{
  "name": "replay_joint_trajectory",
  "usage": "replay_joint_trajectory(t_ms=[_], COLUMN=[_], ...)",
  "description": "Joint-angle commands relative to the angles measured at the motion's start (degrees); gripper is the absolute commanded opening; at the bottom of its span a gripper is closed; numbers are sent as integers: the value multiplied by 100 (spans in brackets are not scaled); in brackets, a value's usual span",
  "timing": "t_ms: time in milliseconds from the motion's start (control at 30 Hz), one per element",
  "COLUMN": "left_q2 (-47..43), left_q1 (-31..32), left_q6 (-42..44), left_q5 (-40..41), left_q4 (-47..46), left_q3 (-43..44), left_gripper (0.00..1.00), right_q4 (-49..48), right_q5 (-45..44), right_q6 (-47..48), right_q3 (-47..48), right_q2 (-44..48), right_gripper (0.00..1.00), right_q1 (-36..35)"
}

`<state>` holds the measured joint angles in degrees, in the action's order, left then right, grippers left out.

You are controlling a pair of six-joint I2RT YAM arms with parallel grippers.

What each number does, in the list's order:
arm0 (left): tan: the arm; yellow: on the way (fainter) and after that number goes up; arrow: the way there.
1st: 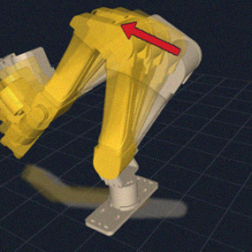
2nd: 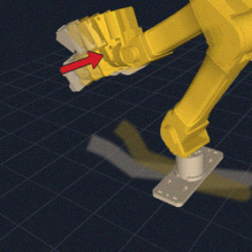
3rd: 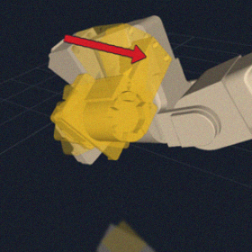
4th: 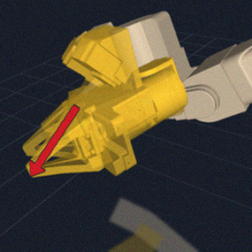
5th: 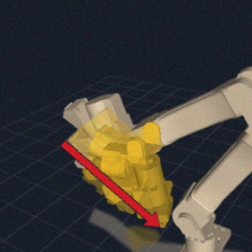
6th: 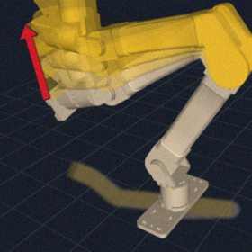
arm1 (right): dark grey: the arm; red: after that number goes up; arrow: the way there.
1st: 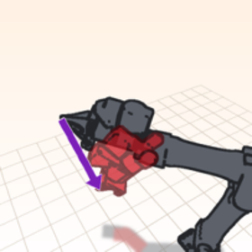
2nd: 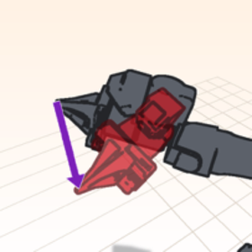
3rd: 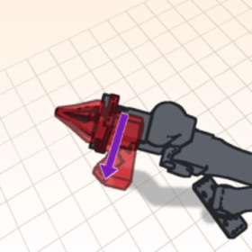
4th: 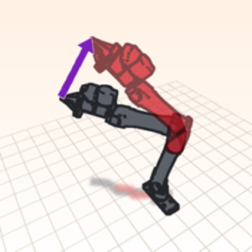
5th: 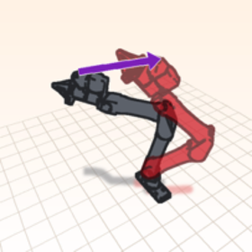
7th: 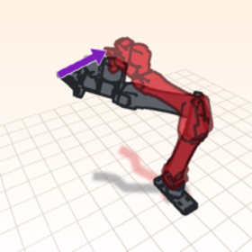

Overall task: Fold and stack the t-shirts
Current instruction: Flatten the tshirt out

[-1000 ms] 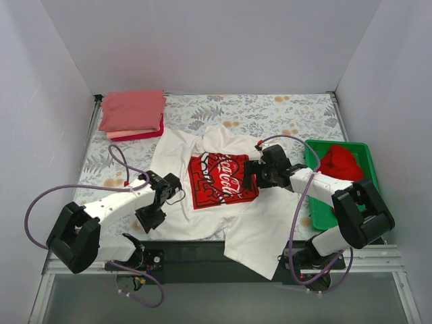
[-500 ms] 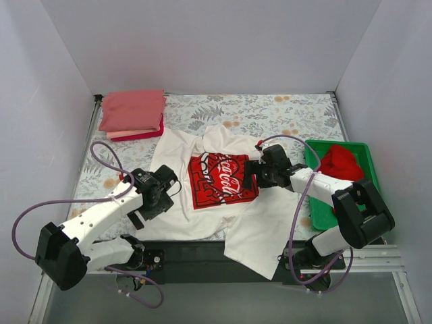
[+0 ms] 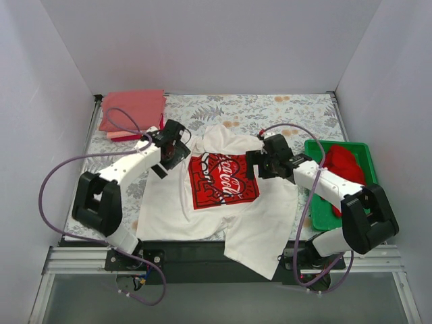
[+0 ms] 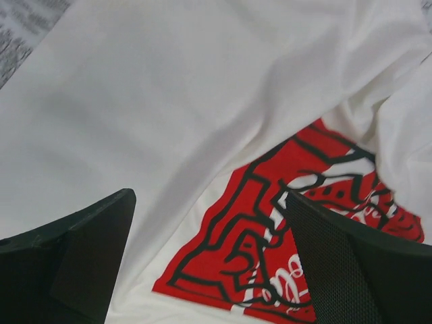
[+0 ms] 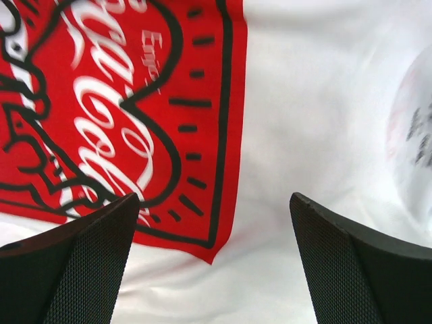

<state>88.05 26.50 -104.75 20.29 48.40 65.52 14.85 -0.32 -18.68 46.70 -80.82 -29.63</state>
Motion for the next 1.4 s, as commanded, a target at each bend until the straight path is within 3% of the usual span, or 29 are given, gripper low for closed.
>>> replay_joint_trajectory(t_ms=[0,133,300,567,900,1133,1367], left_q2=[843,1959,3084,3614,3438,3394,3377], left_q1=[-487,-769,-910,-1129,-1279,-1393,-1446], left_q6=[920,1263,1422,1519,1528,1414,1448], left_q5=[-367,-632,-413,-570,-447,-386,-342], left_q4=[-884,-894,-674,-604,-727,-639,-604], left_q3=[821,1717,2649,2977,2642,2405,2422], left_gripper=[94,94,94,93,94,94,94], right_q4=[70,281,343,694,695,642,633], right_q5=[-469,-1013,-549,-162,-83,-153,-162], right_q6=[294,409,443,751,620,540,602], right_q3=[831,1998,3028,4338,3953,3065,3091], right_q2=[-214,-1144,-2147,-3625,-3986,-3495,-3204], right_gripper=[98,98,98,98,98,98,98], right_q1=[71,203,581,853,1380,1723,2031])
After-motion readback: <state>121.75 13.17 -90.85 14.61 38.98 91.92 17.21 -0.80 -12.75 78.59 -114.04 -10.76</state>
